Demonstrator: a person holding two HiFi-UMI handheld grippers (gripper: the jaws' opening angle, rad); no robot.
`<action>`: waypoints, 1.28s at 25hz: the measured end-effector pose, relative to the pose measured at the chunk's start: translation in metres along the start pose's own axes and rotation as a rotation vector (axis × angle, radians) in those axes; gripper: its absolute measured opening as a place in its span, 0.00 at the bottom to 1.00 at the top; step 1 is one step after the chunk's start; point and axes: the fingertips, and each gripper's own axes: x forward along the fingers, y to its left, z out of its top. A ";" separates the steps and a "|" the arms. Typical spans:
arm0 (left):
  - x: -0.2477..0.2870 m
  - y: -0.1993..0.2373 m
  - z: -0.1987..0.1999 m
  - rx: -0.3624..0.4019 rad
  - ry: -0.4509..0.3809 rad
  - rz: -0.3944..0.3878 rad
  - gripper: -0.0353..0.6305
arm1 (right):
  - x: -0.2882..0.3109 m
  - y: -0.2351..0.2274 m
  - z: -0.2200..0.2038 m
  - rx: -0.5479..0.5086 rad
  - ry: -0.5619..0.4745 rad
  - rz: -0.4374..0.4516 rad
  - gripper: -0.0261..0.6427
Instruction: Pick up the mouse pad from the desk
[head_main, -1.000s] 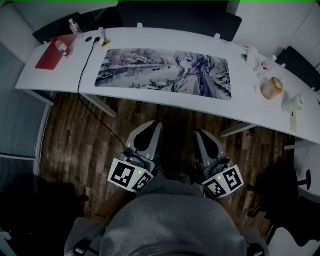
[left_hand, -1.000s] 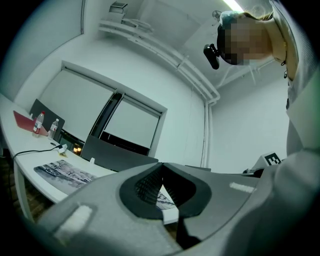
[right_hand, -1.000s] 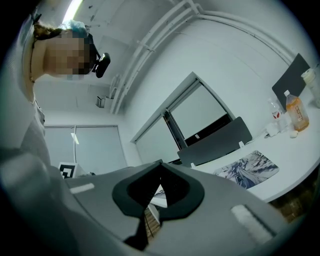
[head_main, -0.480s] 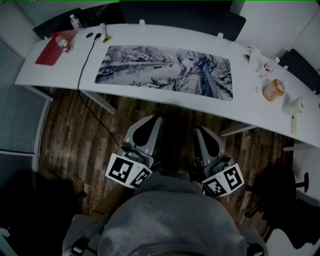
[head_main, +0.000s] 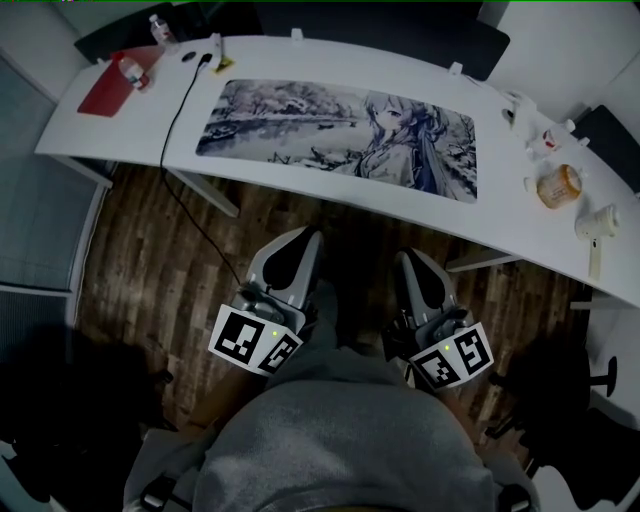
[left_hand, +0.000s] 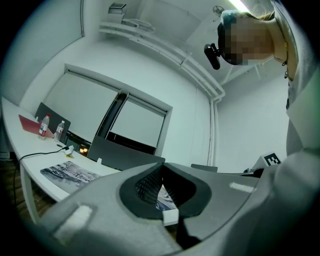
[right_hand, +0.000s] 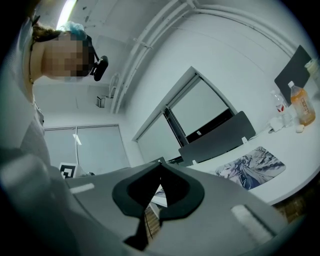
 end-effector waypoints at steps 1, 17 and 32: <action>0.003 0.004 0.001 0.000 -0.005 0.004 0.05 | 0.004 -0.001 0.000 -0.005 0.001 0.003 0.04; 0.116 0.085 0.018 0.012 -0.036 -0.050 0.05 | 0.107 -0.071 0.028 -0.054 -0.054 -0.054 0.04; 0.208 0.132 0.023 0.028 0.002 -0.152 0.05 | 0.196 -0.119 0.049 -0.044 -0.068 -0.101 0.04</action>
